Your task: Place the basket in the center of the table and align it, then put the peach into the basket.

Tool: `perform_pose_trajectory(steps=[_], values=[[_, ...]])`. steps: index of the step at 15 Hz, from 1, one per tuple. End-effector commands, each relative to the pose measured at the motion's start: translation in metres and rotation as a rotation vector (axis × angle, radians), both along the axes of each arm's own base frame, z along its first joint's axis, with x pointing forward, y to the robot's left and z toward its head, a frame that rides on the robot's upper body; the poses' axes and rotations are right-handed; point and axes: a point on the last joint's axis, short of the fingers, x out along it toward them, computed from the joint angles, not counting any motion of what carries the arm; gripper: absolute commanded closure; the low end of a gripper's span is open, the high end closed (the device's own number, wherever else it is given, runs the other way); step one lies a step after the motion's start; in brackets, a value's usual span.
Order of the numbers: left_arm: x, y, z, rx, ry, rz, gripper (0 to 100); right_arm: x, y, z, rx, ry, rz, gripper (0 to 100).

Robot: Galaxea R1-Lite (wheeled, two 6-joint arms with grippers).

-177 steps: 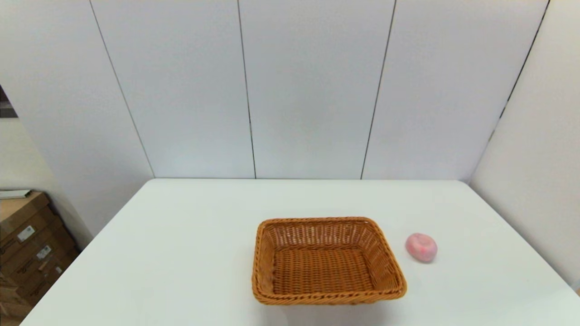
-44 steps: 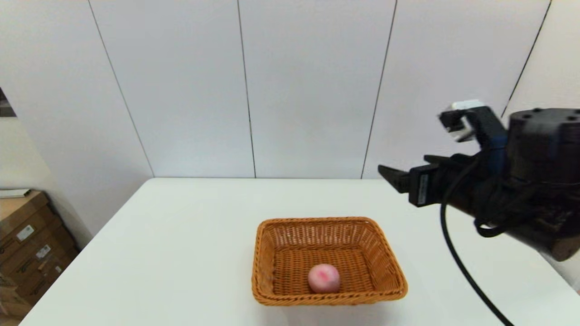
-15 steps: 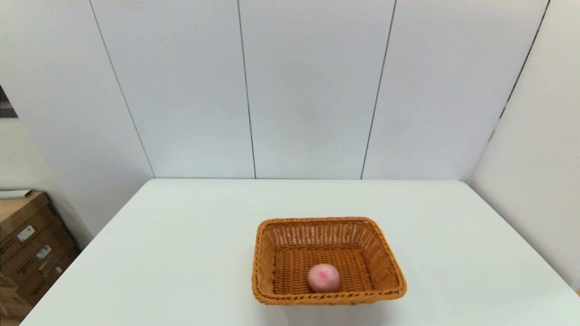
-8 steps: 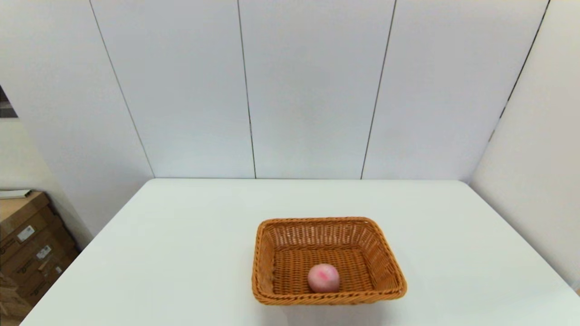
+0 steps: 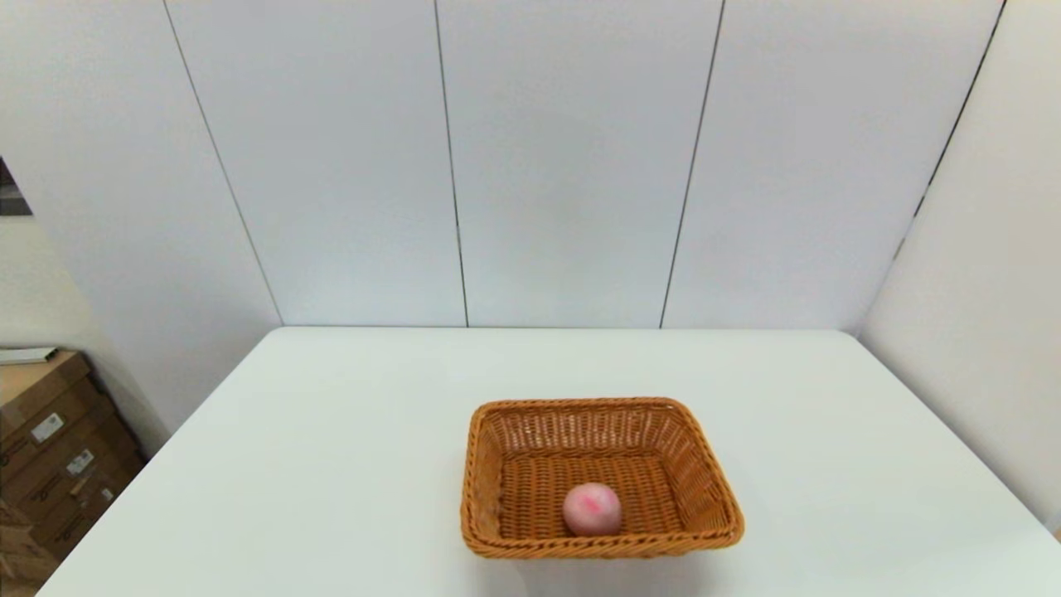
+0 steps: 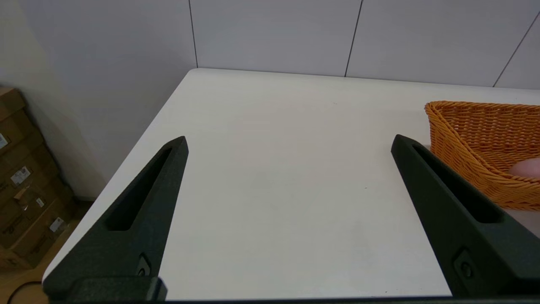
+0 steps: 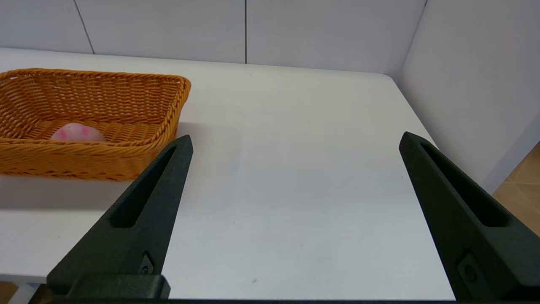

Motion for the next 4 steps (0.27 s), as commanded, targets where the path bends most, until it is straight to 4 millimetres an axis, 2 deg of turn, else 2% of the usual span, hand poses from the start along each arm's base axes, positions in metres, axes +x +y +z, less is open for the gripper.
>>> perform_pose_trajectory(steps=[1,4], values=[[0.0,0.0,0.0,-0.001,-0.001,0.001,0,0.0,0.0,0.0,0.011,0.0,-0.002,0],[0.0,0.0,0.0,-0.001,-0.001,0.001,0,0.0,-0.0001,0.0003,0.036,-0.003,-0.003,0]])
